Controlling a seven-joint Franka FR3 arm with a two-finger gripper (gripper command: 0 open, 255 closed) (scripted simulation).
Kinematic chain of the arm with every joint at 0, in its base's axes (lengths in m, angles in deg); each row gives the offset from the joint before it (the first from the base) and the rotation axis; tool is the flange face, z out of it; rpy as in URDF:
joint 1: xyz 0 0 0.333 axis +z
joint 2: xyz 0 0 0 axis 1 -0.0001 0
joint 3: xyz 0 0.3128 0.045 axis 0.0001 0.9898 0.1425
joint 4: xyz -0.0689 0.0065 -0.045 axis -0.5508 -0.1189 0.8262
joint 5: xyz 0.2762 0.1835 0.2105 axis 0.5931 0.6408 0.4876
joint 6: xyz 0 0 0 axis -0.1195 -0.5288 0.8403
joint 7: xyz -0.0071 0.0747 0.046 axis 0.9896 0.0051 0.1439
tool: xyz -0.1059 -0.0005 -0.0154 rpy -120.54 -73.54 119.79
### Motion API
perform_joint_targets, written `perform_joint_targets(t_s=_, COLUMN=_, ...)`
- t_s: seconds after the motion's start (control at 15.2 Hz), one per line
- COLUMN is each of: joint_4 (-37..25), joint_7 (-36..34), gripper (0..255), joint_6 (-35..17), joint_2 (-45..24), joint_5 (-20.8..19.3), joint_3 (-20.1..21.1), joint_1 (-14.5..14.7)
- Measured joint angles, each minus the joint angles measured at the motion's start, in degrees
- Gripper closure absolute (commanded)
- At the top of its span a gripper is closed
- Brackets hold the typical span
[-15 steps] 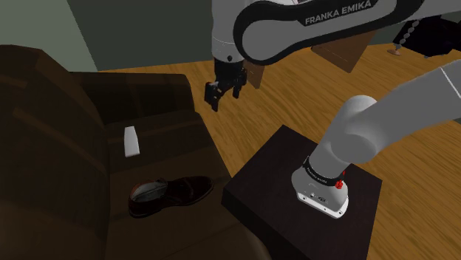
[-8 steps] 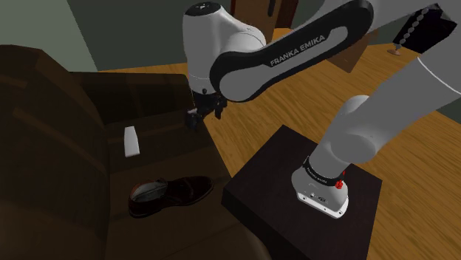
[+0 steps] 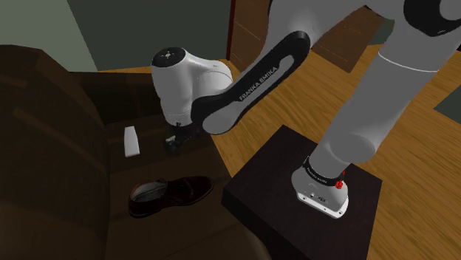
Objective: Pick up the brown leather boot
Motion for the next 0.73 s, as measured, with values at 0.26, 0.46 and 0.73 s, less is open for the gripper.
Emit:
perform_joint_targets(t_s=0.26, joint_4=-5.9, joint_7=-9.1, gripper=0, joint_6=-1.3, joint_2=-10.8, joint_5=-9.6, joint_3=-0.6, joint_1=3.1)
perform_joint_targets(t_s=0.46, joint_4=-10.6, joint_7=-14.3, gripper=0, joint_6=-1.7, joint_2=-18.2, joint_5=-15.4, joint_3=-2.6, joint_1=6.6)
perform_joint_targets(t_s=0.73, joint_4=-17.7, joint_7=-18.8, gripper=0, joint_6=-1.2, joint_2=-27.0, joint_5=-20.7, joint_3=-5.5, joint_1=11.3)
